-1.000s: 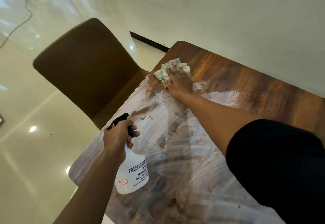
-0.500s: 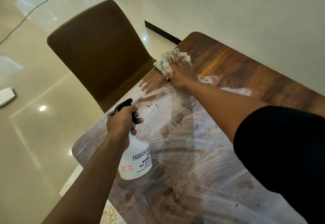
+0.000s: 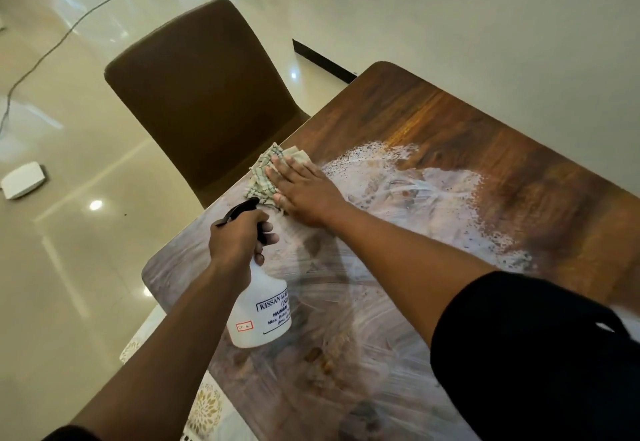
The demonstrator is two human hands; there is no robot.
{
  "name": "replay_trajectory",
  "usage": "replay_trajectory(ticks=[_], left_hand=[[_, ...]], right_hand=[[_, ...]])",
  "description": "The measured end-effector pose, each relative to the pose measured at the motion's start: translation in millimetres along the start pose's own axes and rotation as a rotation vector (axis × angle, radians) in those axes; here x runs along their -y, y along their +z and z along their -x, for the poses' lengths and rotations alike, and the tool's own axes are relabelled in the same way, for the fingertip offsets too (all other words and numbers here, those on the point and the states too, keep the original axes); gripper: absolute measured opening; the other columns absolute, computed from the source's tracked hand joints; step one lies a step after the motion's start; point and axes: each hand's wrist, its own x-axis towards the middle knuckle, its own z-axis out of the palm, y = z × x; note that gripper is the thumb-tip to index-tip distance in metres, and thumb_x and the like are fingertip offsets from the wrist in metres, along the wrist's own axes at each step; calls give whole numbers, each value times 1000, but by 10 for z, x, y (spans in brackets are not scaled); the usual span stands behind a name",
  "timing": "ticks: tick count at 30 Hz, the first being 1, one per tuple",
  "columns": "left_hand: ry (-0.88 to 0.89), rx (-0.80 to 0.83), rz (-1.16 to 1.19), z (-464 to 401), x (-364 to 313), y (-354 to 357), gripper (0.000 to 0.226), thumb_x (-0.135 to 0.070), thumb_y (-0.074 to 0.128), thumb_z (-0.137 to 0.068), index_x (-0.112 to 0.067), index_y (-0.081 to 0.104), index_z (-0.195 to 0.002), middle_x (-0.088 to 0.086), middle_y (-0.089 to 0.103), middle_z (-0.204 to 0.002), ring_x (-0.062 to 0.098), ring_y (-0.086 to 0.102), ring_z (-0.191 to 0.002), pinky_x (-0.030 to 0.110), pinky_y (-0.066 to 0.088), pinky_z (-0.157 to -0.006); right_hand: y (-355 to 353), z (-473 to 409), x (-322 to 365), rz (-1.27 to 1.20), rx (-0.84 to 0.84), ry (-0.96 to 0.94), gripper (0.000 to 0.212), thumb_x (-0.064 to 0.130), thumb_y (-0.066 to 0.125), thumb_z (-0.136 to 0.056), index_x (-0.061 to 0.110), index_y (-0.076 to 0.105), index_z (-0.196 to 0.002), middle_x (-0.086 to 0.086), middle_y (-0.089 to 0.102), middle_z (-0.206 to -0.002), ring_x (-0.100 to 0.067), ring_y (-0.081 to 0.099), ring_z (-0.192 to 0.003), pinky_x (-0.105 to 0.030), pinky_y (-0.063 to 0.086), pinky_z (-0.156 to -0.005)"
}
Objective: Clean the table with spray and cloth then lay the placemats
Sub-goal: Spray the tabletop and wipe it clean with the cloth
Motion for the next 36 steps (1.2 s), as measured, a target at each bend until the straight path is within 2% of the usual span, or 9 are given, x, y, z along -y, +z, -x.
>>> replay_trajectory(ticks=[4,7,12,16,20,23,25,32,36], left_hand=[[11,17,32,82,28,-66,8,-13,68,-99,-10,73,-104,6,70,-75,10,63,-47,22,37,-39],[17,24,39,139,24,-151,11,-12,66,-100,-17,71,-92,7,70,-74,14,63,-54,25,38,-41],[0,21,44,87,44,-382,9,-13,67,-100,-8,74,-100,11,73,-80,7,59,-41,24,38,-39],[21,9,81,18,29,-513,19,-9,66,-100,-24,68,-88,8,70,-76,13,64,-54,26,38,-45],[30,30,121,-77,34,-611,30,-9,64,-101,-39,67,-102,5,69,-73,13,66,-54,24,36,-41],[10,44,110,-153,25,-656,33,-10,64,-100,-36,67,-121,4,69,-74,11,65,-50,23,36,-40],[-16,40,87,-205,26,-685,30,-12,66,-99,-21,71,-128,4,69,-74,9,64,-46,22,36,-39],[-65,13,73,-256,47,-835,31,-13,68,-97,-6,73,-127,5,69,-73,8,61,-43,22,38,-39],[-79,17,68,-237,64,-917,19,-13,68,-98,-11,75,-115,5,69,-73,9,63,-45,23,39,-39]], right_hand=[[-179,116,-464,-40,-30,181,63,49,19,-111,28,-5,-165,-1,-13,-172,-25,-5,-159,-46,3,-128],[-258,245,-834,-72,-97,397,61,47,18,-111,28,-5,-164,-2,-14,-172,-27,-5,-159,-46,2,-128],[-216,208,-791,-124,-168,611,63,44,26,-110,27,0,-165,-3,-9,-173,-26,-8,-159,-45,-2,-128],[4,180,-207,-149,-193,561,66,42,31,-109,29,-1,-165,-4,-6,-173,-30,-4,-159,-49,2,-129],[257,214,498,-70,-106,260,68,49,17,-103,26,1,-165,-4,-3,-173,-28,-3,-159,-49,2,-129],[280,207,568,-6,-75,102,71,56,13,-100,28,14,-165,0,7,-173,-24,5,-160,-46,10,-127],[205,186,421,15,-60,42,68,58,19,-104,32,9,-165,4,3,-173,-21,4,-160,-42,9,-125],[-49,-28,38,-82,-95,454,66,52,24,-109,31,-2,-165,2,-11,-173,-25,-9,-159,-46,1,-127],[30,-115,406,-122,-100,506,65,50,23,-109,30,-3,-165,-1,-10,-173,-28,-11,-159,-50,-3,-128]])
